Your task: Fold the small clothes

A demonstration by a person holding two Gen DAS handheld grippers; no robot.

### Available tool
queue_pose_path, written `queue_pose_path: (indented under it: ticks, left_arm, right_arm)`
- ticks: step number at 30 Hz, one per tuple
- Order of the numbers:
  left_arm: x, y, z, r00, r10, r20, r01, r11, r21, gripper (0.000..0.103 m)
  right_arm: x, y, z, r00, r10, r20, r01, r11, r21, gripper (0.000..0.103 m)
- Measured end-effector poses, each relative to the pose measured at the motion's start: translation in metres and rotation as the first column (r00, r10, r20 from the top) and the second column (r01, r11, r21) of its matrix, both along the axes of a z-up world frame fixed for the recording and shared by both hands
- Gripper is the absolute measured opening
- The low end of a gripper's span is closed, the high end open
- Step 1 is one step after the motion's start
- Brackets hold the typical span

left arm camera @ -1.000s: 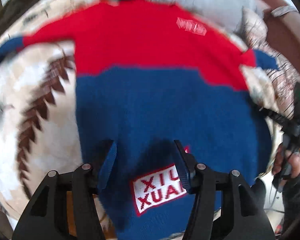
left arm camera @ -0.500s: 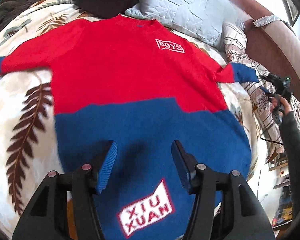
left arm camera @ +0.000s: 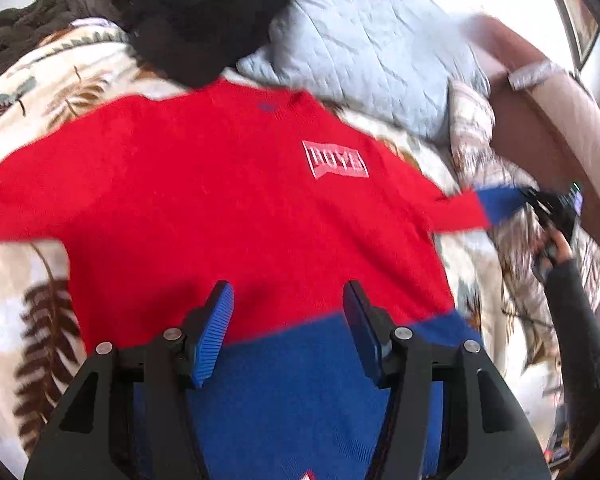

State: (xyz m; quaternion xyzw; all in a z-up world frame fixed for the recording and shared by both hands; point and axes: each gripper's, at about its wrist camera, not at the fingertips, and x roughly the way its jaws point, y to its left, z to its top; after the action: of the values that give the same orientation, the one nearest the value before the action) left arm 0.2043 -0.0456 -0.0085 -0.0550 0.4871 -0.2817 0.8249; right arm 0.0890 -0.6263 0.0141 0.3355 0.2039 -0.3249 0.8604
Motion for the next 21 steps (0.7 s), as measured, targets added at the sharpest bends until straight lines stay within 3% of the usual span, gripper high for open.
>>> queue_pose_path:
  ticks: [2, 4, 7, 10, 14, 21]
  left_arm:
    - [0.011, 0.007, -0.002, 0.999, 0.039, 0.005, -0.039, 0.999, -0.021, 0.064]
    - [0.022, 0.015, -0.010, 0.995, 0.095, -0.002, -0.095, 0.995, -0.028, 0.064]
    - [0.038, 0.025, -0.036, 0.987, 0.131, -0.093, -0.136, 0.989, -0.052, 0.064]
    - [0.045, 0.029, -0.048, 0.981, 0.142, -0.129, -0.148, 0.988, -0.040, 0.064]
    - [0.049, 0.034, -0.048, 0.979, 0.138, -0.148, -0.151, 0.985, -0.080, 0.064]
    - [0.050, 0.042, -0.045, 0.976, 0.124, -0.178, -0.145, 0.983, -0.111, 0.064]
  right_arm:
    - [-0.012, -0.008, 0.016, 1.000, -0.022, 0.012, 0.022, 0.999, -0.041, 0.004]
    - [-0.015, -0.018, 0.014, 0.998, -0.041, -0.051, 0.039, 0.999, -0.031, 0.004]
    - [-0.015, -0.017, 0.003, 0.994, -0.048, -0.097, 0.048, 0.999, -0.009, 0.004]
    - [-0.012, -0.005, 0.004, 0.998, -0.021, -0.053, 0.020, 1.000, -0.003, 0.004]
    - [0.003, 0.023, 0.012, 0.998, 0.058, -0.005, -0.058, 0.998, -0.006, 0.004]
    - [0.039, 0.084, 0.012, 0.979, 0.200, 0.028, -0.201, 0.979, 0.019, 0.004]
